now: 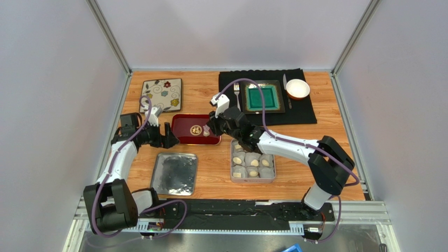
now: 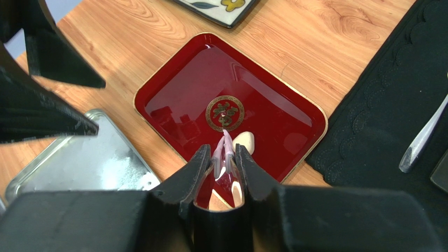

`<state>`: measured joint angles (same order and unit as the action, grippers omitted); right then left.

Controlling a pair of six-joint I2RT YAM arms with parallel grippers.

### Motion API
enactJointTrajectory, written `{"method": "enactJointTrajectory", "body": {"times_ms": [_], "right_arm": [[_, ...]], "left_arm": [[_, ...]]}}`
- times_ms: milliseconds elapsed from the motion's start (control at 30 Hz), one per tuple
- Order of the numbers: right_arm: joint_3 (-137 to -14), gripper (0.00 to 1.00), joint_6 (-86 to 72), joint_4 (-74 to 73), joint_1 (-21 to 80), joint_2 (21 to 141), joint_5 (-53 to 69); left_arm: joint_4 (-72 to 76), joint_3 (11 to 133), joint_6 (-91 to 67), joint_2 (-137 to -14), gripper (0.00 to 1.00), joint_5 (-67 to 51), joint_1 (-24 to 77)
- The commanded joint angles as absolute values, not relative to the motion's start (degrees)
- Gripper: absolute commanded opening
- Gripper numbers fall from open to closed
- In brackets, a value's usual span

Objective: Pack the chocolate
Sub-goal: Pick up the fake chocolate from the plate.

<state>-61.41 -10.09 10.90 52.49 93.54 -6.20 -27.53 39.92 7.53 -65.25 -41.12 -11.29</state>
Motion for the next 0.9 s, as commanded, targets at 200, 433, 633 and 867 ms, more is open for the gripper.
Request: {"method": "enactJointTrajectory", "body": {"times_ms": [200, 433, 633, 867], "right_arm": [[-69.7, 0.39, -9.9, 10.8, 53.0, 98.2, -9.5], [-70.8, 0.42, -10.3, 9.9, 53.0, 99.4, -9.8], [-70.4, 0.42, -10.0, 9.1, 53.0, 100.2, -10.6], [-70.3, 0.42, -9.8, 9.2, 52.9, 101.2, -10.6]], "left_arm": [[-22.6, 31.9, 8.6, -65.3, 0.98, -42.4, -13.9], [-22.8, 32.0, 8.5, -65.5, 0.98, -44.6, -15.8], [-23.1, 32.4, 8.3, -64.8, 0.98, -44.9, -16.3], [-23.4, 33.0, 7.3, -64.2, 0.98, -45.6, -16.4]]}}
